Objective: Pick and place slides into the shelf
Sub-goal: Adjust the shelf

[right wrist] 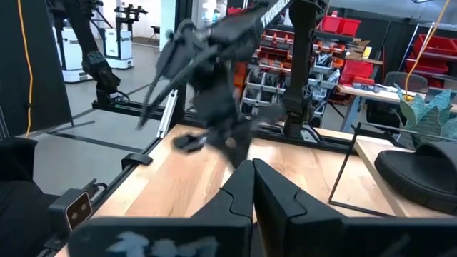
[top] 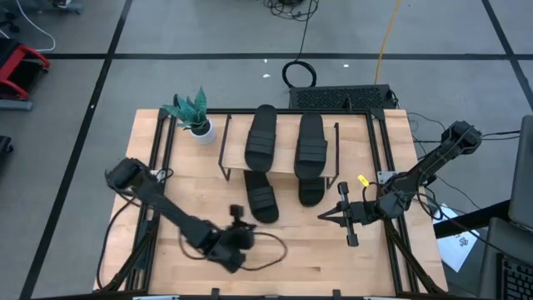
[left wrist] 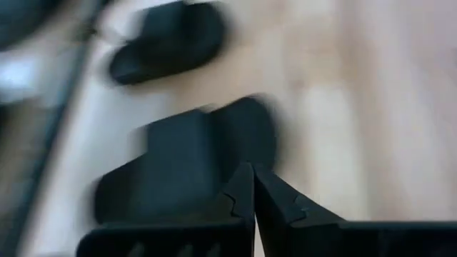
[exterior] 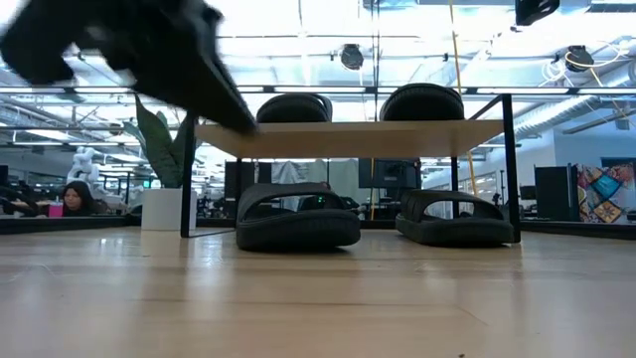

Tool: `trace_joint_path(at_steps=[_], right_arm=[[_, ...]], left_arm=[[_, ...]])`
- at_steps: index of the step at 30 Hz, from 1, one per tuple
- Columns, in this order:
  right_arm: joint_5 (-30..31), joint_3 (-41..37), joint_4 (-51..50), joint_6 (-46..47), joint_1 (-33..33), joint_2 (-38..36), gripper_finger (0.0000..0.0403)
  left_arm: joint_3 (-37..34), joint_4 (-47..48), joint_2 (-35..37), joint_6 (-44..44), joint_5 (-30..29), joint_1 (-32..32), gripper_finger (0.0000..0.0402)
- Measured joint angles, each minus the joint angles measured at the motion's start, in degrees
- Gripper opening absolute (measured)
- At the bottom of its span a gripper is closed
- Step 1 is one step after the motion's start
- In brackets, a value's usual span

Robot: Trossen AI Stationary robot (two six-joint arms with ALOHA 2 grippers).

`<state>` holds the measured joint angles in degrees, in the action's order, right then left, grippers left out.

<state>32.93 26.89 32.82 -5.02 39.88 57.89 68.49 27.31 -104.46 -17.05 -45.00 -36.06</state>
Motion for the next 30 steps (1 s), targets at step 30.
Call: trace_joint_path(at_steps=[30], right_arm=[[12.4,0.0,-16.8,8.6,4.5,-0.1,0.0]], left_arm=[[-21.3,46.7,24.8,-62.2,-22.1,10.4,0.0]])
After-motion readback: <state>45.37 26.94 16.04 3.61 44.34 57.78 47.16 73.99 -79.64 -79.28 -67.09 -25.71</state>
